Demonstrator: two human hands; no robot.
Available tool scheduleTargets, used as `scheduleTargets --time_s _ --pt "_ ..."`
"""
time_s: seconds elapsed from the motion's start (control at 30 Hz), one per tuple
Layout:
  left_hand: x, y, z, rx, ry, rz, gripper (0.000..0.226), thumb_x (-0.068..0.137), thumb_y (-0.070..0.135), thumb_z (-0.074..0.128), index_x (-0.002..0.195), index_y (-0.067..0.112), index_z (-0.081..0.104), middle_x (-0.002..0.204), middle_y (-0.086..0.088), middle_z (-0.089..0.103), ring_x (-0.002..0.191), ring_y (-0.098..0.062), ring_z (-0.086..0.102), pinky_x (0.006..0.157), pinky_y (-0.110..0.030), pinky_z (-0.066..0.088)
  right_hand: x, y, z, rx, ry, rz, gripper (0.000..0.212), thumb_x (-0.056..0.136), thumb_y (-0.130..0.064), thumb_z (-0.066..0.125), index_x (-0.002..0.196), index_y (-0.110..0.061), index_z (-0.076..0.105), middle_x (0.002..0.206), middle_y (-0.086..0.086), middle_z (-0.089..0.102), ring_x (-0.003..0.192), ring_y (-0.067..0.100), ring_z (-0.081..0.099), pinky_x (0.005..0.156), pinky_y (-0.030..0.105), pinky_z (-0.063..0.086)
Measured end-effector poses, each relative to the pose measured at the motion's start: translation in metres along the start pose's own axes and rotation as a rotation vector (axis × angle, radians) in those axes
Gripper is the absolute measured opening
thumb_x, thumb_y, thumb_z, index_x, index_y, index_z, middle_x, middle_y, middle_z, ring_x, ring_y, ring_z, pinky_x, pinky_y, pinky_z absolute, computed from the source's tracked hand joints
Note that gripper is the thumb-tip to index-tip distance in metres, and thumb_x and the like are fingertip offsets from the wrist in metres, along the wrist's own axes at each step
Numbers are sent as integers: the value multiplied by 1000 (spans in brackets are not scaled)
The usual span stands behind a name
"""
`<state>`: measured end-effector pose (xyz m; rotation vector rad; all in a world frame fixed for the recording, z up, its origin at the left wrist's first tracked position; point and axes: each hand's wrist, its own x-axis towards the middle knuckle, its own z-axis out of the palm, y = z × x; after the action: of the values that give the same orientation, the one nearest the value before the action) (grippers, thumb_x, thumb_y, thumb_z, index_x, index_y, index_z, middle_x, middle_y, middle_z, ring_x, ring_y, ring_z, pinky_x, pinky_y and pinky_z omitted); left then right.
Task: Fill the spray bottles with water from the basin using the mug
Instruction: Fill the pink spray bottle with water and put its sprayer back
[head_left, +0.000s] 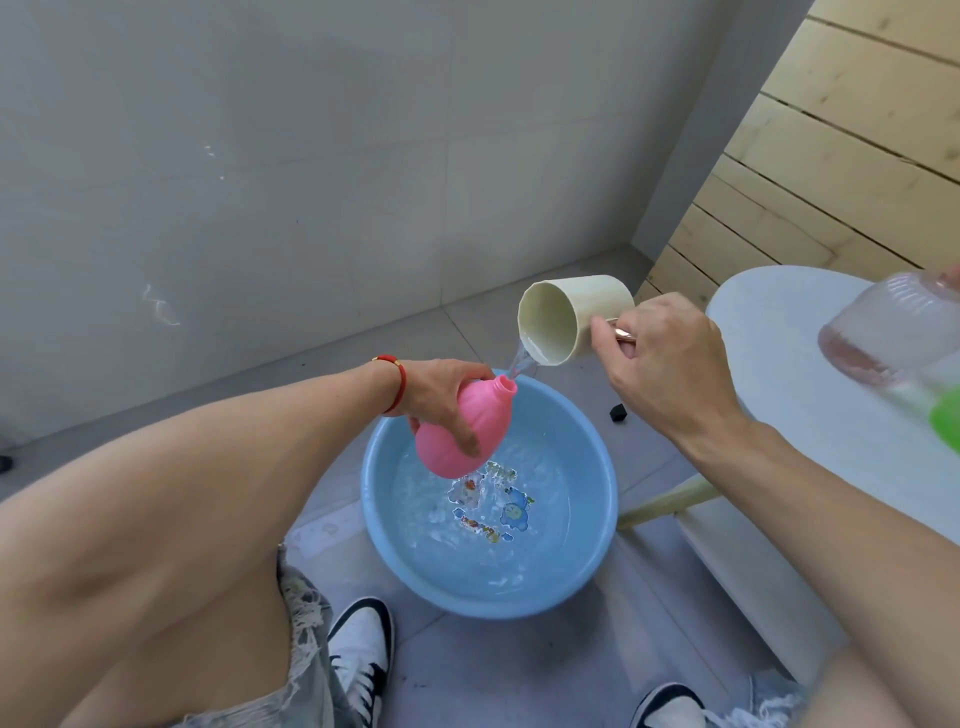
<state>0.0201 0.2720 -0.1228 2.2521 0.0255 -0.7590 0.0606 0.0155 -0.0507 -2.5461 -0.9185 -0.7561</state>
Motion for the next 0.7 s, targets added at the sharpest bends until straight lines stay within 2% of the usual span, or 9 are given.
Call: scheduleTargets --time_s 0.1,0.23,0.37,0.57,0.7 --pt "0 0 0 -6 16 12 72 61 26 100 119 42 60 118 6 65 109 -23 66 71 -55 65 0 -1 -1 -7 25 -44 54 96 -25 60 55 -21 25 53 0 38 69 30 52 57 29 29" --pt "0 0 -1 -5 26 15 74 62 26 100 122 40 59 118 7 64 109 -23 66 70 -54 65 0 -4 -1 -22 58 -108 52 96 -23 63 57 -19 29 57 -5 36 74 32 57 53 29 35" --pt "1 0 -1 -6 19 10 76 62 27 99 124 41 58 120 6 64 111 -25 65 71 -54 65 0 -7 -2 -60 86 -190 48 96 -23 63 61 -20 31 57 2 50 79 32 59 49 29 39" --pt "0 -1 -2 -29 13 13 72 61 26 100 118 42 60 119 5 64 111 -26 66 70 -56 65 1 -11 -2 -164 123 -275 40 98 -24 61 60 -11 55 63 5 59 82 31 61 49 34 44" --pt "-2 -2 -3 -25 9 17 73 61 25 99 122 38 61 119 4 65 110 -26 66 70 -56 65 2 -12 -2 -202 153 -316 39 99 -22 61 62 -9 57 63 6 60 82 31 62 52 37 48"
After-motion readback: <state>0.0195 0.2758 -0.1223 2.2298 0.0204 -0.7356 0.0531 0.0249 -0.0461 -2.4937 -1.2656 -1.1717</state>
